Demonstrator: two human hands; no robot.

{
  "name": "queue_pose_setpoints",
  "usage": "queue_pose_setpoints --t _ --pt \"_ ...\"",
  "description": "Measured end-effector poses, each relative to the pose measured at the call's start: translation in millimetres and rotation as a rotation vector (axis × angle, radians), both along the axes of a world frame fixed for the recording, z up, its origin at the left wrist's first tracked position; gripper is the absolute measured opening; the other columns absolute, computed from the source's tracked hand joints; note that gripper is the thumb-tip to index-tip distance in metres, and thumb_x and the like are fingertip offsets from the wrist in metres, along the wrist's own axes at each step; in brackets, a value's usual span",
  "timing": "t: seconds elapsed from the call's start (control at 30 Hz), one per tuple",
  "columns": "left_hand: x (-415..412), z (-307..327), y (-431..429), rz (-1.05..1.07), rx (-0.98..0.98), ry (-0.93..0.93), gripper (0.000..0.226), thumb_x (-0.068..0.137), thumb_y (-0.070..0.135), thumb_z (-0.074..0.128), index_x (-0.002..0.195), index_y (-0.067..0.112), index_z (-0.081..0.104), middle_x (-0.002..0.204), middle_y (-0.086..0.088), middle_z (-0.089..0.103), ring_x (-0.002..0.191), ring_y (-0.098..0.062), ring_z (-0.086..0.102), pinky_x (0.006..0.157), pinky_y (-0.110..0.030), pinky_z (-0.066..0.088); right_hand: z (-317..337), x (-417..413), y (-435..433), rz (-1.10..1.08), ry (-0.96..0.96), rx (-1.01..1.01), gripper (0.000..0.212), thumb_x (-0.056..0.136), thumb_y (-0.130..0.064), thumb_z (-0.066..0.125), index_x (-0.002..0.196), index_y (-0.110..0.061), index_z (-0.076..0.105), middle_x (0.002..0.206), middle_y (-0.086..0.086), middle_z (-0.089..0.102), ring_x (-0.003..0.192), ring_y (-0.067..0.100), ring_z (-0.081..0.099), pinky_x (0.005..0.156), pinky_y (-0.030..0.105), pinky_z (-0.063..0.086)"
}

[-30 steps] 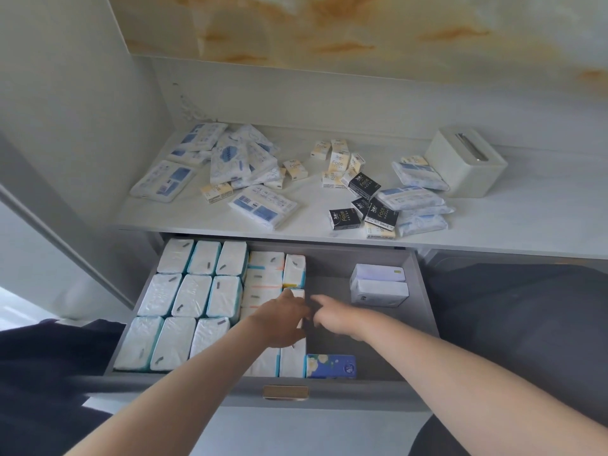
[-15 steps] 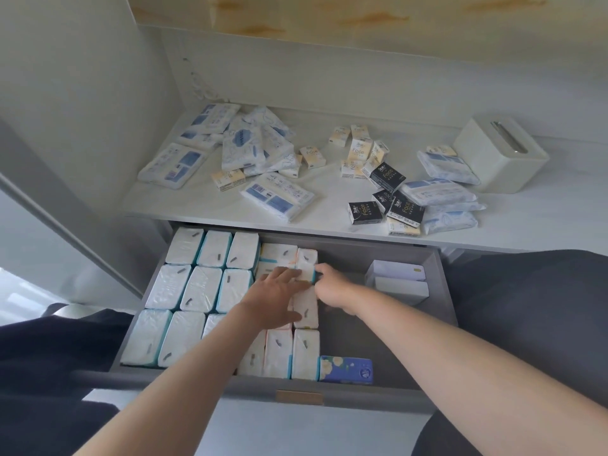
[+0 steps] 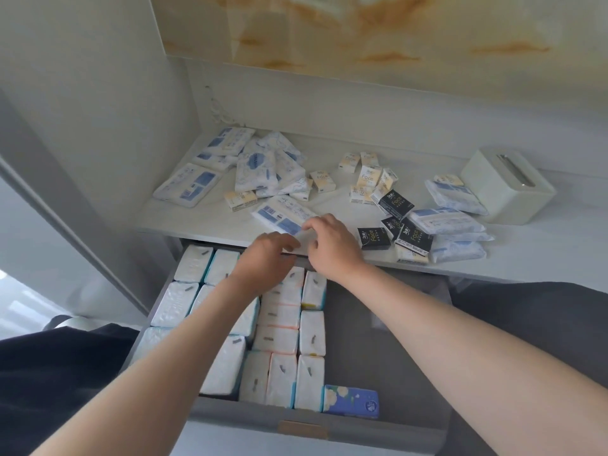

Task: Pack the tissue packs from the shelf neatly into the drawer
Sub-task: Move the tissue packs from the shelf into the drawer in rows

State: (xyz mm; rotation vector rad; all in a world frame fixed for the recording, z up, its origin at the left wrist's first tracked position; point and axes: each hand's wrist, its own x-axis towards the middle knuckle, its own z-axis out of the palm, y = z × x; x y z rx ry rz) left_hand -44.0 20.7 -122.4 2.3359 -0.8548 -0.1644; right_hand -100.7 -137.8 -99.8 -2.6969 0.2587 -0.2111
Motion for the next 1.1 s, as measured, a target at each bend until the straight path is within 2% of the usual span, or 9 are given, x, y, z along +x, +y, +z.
queue_pose_setpoints --t 0.1,0.17,0.27,0.43,0.53,0.67,0.77,0.93,1.1 --pt "18 6 10 0.079 -0.039 -0.008 0.037 0.088 0.020 0.065 0.125 0.023 0.062 0.120 0.001 0.062 0.112 -0.020 0.052 0.092 -0.027 0.042 3 26 -8 0.117 0.246 -0.178 0.079 0.084 -0.020 0.064 0.153 -0.023 0.025 0.161 0.006 0.019 0.146 0.028 0.021 0.112 0.047 0.032" --pt "26 4 17 0.068 -0.010 -0.026 0.046 0.085 0.021 0.069 0.130 0.023 0.058 0.130 0.002 0.057 0.120 -0.020 0.046 0.097 -0.026 0.038 -2 36 -11 0.136 0.323 -0.286 0.093 0.081 -0.022 0.069 0.156 -0.025 0.014 0.161 0.004 0.020 0.148 0.028 0.021 0.113 0.050 0.028" --pt "38 -6 23 -0.042 0.022 -0.087 0.061 0.077 0.021 0.077 0.134 0.023 0.055 0.140 0.000 0.052 0.130 -0.024 0.042 0.105 -0.039 0.040 -19 40 -8 0.172 0.154 -0.437 0.071 0.077 -0.021 0.073 0.141 -0.027 0.044 0.129 0.001 0.050 0.120 0.026 0.049 0.098 0.041 0.034" --pt "66 -15 23 -0.121 0.029 -0.185 0.049 0.072 0.030 0.075 0.120 0.027 0.064 0.118 0.005 0.065 0.112 -0.022 0.058 0.091 -0.037 0.047 -15 52 -6 0.306 -0.099 0.015 0.018 0.087 -0.025 0.069 0.103 -0.020 0.075 0.097 -0.003 0.066 0.092 0.019 0.062 0.080 0.033 0.046" --pt "83 0 24 0.020 -0.172 -0.130 0.020 0.081 0.032 0.072 0.100 0.026 0.073 0.091 0.006 0.072 0.083 -0.020 0.066 0.072 -0.031 0.049 5 76 -6 0.293 -0.079 0.085 0.025 0.089 -0.016 0.060 0.112 -0.018 0.070 0.109 -0.006 0.064 0.100 0.012 0.057 0.082 0.024 0.040" --pt "103 26 33 0.256 -0.314 0.080 0.017 0.090 0.033 0.066 0.103 0.023 0.067 0.091 0.006 0.068 0.082 -0.014 0.060 0.066 -0.027 0.041 31 124 1 0.024 -0.276 0.276 0.041 0.083 0.007 0.045 0.110 -0.015 0.068 0.117 0.002 0.064 0.098 0.011 0.057 0.088 0.022 0.044" --pt "114 37 43 0.436 -0.408 0.114 0.029 0.092 0.040 0.060 0.113 0.020 0.061 0.098 0.005 0.065 0.088 -0.015 0.059 0.072 -0.030 0.044 41 161 2 0.028 -0.267 0.099 0.046 0.082 0.008 0.046 0.116 -0.014 0.068 0.127 0.005 0.061 0.111 0.022 0.059 0.090 0.024 0.043" --pt "132 35 60 0.550 -0.625 0.383 0.032 0.087 0.040 0.062 0.113 0.022 0.064 0.108 0.004 0.070 0.101 -0.018 0.066 0.090 -0.042 0.054 30 187 13 0.286 0.142 -0.517 0.069 0.087 -0.014 0.064 0.150 -0.023 0.035 0.135 0.006 0.056 0.125 0.028 0.050 0.103 0.037 0.031" --pt "133 36 64 0.635 -0.695 0.664 0.026 0.092 0.016 0.051 0.117 0.018 0.059 0.111 -0.007 0.067 0.101 -0.027 0.064 0.081 -0.036 0.055 9 174 5 0.275 -0.125 -0.675 0.037 0.083 -0.006 0.061 0.115 -0.022 0.071 0.108 0.006 0.066 0.099 0.032 0.061 0.079 0.037 0.039"
